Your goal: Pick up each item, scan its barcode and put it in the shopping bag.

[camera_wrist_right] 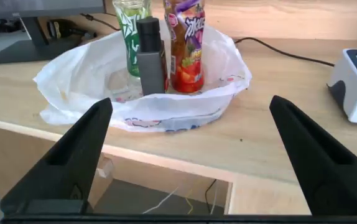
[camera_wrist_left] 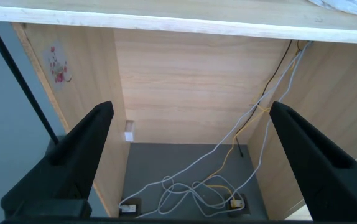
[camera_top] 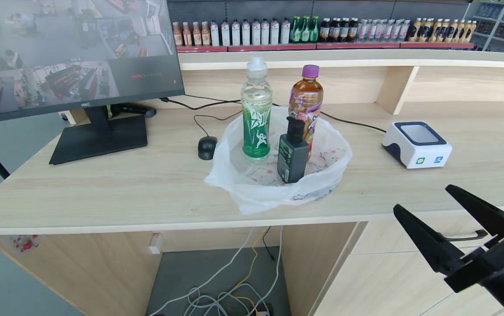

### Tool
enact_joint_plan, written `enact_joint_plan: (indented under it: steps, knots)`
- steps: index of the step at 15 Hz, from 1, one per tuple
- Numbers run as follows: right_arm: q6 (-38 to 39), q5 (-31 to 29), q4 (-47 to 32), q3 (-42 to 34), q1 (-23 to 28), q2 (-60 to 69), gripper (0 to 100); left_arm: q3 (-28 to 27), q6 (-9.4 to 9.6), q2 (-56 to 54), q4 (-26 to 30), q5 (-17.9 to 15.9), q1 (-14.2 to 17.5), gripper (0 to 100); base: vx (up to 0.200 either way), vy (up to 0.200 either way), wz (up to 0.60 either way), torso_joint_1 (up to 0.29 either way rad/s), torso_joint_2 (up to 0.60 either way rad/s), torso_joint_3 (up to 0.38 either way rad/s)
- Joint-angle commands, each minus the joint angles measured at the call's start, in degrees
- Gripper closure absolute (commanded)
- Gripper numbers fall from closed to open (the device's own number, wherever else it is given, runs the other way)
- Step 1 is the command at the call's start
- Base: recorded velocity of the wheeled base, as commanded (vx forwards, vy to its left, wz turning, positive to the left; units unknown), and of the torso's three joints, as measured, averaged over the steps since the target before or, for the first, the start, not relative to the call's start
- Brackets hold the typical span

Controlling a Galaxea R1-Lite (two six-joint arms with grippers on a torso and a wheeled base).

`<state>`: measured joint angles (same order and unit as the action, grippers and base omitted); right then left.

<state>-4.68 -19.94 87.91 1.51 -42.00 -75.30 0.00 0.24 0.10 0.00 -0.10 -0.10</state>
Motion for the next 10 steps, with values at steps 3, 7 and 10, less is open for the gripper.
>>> enact_joint_plan:
  steps: [3, 7, 10]
  knots:
    - [-1.5, 0.2, -8.1, -1.5, -4.7, 10.9, 0, 0.0, 0.02, 0.0, 0.0, 0.0, 0.0, 0, 0.0, 0.0, 0.0, 0.0, 0.0, 0.0]
    - [-3.1, 5.7, -74.5, -0.2, -11.3, 63.7, 0, 0.0, 0.02, 0.0, 0.1, 0.0, 0.0, 0, 0.0, 0.0, 0.0, 0.0, 0.0, 0.0]
    - [-3.6, 10.1, -92.6, 2.7, -11.4, 74.1, 0, 0.0, 0.02, 0.0, 0.0, 0.0, 0.0, 0, 0.0, 0.0, 0.0, 0.0, 0.0, 0.0]
